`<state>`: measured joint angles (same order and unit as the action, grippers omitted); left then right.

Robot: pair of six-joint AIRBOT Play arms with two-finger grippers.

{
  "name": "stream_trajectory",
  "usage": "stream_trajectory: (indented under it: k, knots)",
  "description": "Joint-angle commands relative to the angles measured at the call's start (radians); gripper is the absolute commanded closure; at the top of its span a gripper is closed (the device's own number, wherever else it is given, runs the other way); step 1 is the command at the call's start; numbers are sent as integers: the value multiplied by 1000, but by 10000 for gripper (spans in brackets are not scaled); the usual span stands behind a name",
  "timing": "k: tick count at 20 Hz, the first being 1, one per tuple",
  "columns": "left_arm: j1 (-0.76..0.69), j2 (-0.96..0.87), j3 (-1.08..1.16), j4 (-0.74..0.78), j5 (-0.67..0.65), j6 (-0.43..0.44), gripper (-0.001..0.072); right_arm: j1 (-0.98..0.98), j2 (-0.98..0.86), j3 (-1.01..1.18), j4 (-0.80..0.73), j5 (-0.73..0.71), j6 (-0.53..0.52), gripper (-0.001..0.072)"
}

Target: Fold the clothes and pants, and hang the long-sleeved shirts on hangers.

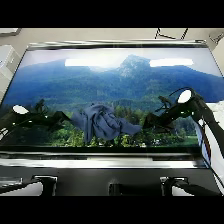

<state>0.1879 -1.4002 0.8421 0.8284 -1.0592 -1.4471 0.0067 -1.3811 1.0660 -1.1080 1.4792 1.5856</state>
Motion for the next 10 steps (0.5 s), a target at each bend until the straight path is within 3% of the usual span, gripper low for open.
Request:
stream_trajectory:
  k: [1, 3, 6, 7, 8, 9, 10]
  knots:
    - [-30, -56, -31, -167, 122, 64, 0, 1, -1, -7, 9, -28, 0, 0]
    - [-69, -78, -31, -175, 181, 56, 117, 1, -2, -12, 9, -47, 14, 1]
    - [-118, -92, -31, -175, 256, 20, 132, 1, -3, -39, 8, -84, 26, 1]
    - [-129, -91, -31, -175, 277, -4, 298, 2, -6, -55, 12, -101, 33, 1]
    - [-134, -91, -27, -175, 278, -2, 599, 5, -9, -72, 18, -123, 34, 0]
    - [-136, -89, -23, -175, 274, 11, 683, 16, -18, -90, 27, -145, 36, 0]
    - [-135, -84, -18, -174, 267, 12, 684, 34, -30, -102, 37, -166, 37, 0]
